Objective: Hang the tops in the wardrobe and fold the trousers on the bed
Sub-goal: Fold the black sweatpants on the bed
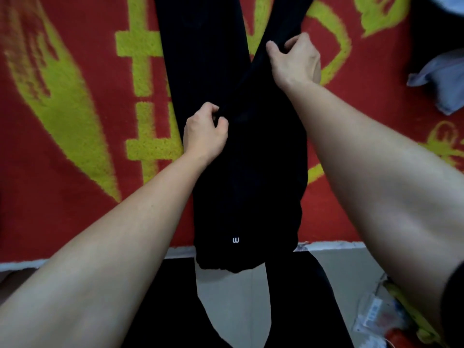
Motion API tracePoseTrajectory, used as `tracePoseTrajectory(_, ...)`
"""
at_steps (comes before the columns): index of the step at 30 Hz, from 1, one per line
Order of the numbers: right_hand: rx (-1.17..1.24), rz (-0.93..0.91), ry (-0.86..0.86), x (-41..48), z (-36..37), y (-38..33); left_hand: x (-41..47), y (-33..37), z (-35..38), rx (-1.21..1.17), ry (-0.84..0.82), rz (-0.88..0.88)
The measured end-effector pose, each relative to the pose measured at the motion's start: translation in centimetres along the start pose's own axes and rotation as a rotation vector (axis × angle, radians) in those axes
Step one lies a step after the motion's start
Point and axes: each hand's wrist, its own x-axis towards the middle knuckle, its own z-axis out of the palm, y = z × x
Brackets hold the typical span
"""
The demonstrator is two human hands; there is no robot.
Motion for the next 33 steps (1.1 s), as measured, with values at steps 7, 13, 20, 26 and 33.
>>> tracePoseTrajectory(7,0.063,-0.029,0.030,1.4,-1.0,-4.3,1.8,1.9,-1.6,0.011,-0.051,0.135)
tracePoseTrajectory(13,0.375,-0.692,0.222,-2.2,1.7,-11.7,0.5,0.3,-3.3,-0.084,0.347,0.168)
tracePoseTrajectory(20,-0.167,-0.753,-0.306,-1.3,5.7,-9.8,2.9,-5.7,-4.9,0.040,0.136,-0.163)
tracePoseTrajectory(26,-0.331,-0.658,-0.126,-0.5,5.1,-5.9,5.1,-4.0,-5.1,0.228,0.151,-0.103)
tracePoseTrajectory(33,-0.283,-0.528,-0.049,4.3,5.2,-8.5,13.1,1.5,-5.8,0.408,0.261,0.034)
